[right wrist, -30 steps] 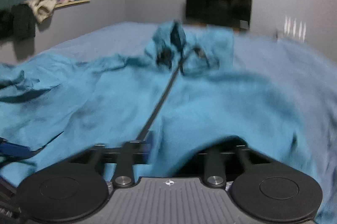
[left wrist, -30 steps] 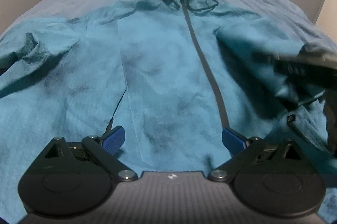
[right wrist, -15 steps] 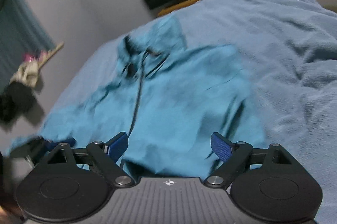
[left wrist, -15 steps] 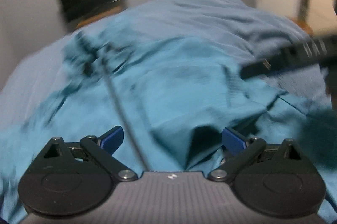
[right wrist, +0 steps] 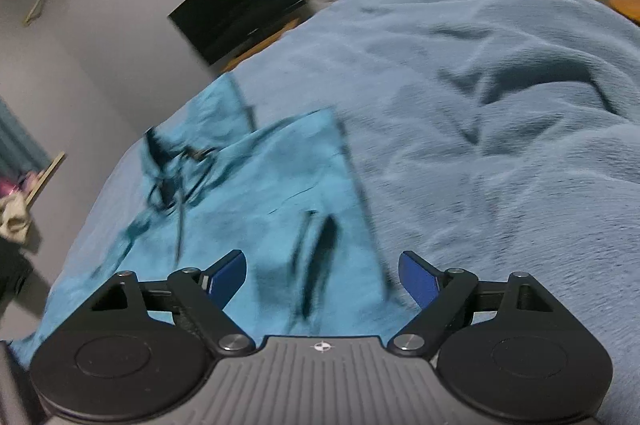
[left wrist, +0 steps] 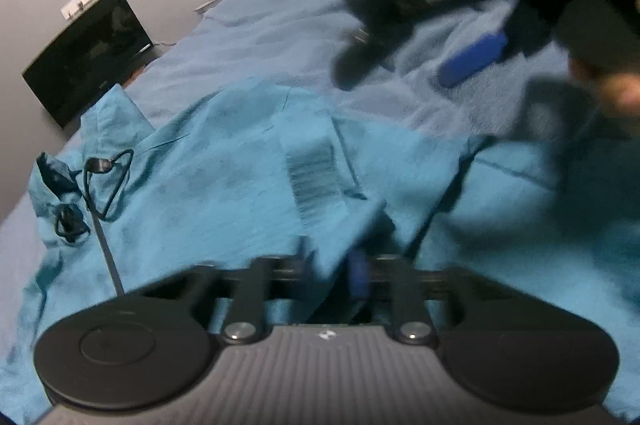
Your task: Fold large clothes
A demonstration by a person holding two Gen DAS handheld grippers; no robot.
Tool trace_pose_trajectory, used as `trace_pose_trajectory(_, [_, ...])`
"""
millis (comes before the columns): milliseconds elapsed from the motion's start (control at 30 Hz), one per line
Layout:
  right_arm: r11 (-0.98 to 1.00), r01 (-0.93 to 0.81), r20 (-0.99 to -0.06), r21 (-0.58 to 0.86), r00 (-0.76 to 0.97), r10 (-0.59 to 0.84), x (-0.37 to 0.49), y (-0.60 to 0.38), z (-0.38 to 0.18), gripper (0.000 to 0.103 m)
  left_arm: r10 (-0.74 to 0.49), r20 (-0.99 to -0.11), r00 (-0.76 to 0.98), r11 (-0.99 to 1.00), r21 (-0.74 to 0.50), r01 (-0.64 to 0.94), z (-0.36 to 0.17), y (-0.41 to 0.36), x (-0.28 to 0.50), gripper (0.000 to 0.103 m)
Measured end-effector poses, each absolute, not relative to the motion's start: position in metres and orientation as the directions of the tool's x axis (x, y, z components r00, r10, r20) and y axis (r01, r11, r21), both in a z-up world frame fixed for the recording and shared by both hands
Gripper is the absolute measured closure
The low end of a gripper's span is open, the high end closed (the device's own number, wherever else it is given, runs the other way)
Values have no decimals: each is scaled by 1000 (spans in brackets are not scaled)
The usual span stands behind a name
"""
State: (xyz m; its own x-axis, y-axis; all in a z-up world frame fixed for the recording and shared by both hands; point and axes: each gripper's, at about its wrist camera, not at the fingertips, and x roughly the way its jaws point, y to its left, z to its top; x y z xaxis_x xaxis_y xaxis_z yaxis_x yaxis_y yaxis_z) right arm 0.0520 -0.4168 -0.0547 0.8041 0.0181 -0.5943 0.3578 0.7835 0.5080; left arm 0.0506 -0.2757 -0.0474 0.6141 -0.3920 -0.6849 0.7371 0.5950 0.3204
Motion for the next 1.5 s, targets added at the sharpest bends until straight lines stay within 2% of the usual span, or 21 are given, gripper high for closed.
trace_pose_trajectory(67, [765,391,-597,512,802,-11,51,-426,-60,18,-430,-634,642,627,302,718,-36,-262,50,92])
trace_pose_trajectory(167, [742,404,-585,535,811,-19,48,-435,-65,18,-410,-572,710,724,269,635,-10,-231,54,97])
trace_pose_trajectory(300, [766,388,-592,512,806,-12,50,-431,-68,18,-362,-526,769,842,170,512,18,-167,70,97])
trace_pose_trajectory(433, [807,361,-594,467,804,-16,53,-420,-64,18,-259,-509,821,918,135,374,37,-95,82,98])
trace_pose_trajectory(533, [830,344,-596,440,803,-16,56,-411,-62,18,-177,-547,818,958,94,270,29,-45,91,98])
trace_pose_trajectory(633, [852,322,-604,412,797,-9,59,-401,-61,19,-96,-624,776,983,63,173,-3,-7,100,98])
trace_pose_trajectory(800, [867,318,-619,384,785,-14,60,-394,-65,19,-90,-757,647,996,-71,55,-53,28,118,95])
trace_pose_trajectory(833, [867,320,-624,381,782,-15,60,-394,-65,19,-86,-768,635,996,-78,41,-54,29,122,92])
trace_pose_trajectory(900, [868,324,-632,376,775,-16,60,-394,-69,19,-94,-766,636,995,-87,42,-52,30,128,78])
trace_pose_trajectory(933, [869,325,-635,373,772,-17,60,-393,-70,19,-95,-761,642,995,-86,45,-51,30,128,56])
trace_pose_trajectory(967, [870,325,-638,370,770,-17,61,-393,-70,19,-92,-755,650,996,-82,45,-52,29,129,37])
trace_pose_trajectory(1000, [872,325,-639,365,769,-19,61,-392,-71,19,-98,-748,657,995,-88,48,-51,27,131,33])
trace_pose_trajectory(1100, [886,317,-643,339,765,-27,64,-387,-73,19,-129,-773,621,991,-128,46,-53,30,143,32])
trace_pose_trajectory(1133, [892,313,-646,326,762,-32,65,-385,-75,19,-131,-782,610,990,-136,38,-54,32,146,38])
trace_pose_trajectory(1167, [897,311,-650,314,759,-36,65,-383,-76,19,-127,-787,604,990,-139,27,-56,34,150,58])
trace_pose_trajectory(1200, [902,308,-654,303,755,-38,66,-381,-77,20,-119,-790,602,991,-136,18,-57,36,153,66])
trace_pose_trajectory(1233, [906,304,-655,295,754,-40,66,-378,-77,20,-117,-782,613,990,-138,13,-54,39,150,88])
trace_pose_trajectory(1267, [910,299,-654,288,755,-42,66,-377,-77,20,-83,-761,643,994,-105,3,-48,38,149,97])
trace_pose_trajectory(1400, [931,289,-626,222,775,-91,63,-370,-71,20,-13,-630,776,998,-56,-29,-15,44,142,99])
trace_pose_trajectory(1433, [936,288,-619,204,778,-104,64,-368,-70,20,16,-619,786,999,-20,-37,-13,44,142,99])
trace_pose_trajectory(1500, [939,294,-626,177,770,-123,67,-367,-73,20,48,-652,757,999,50,-21,-21,39,147,99])
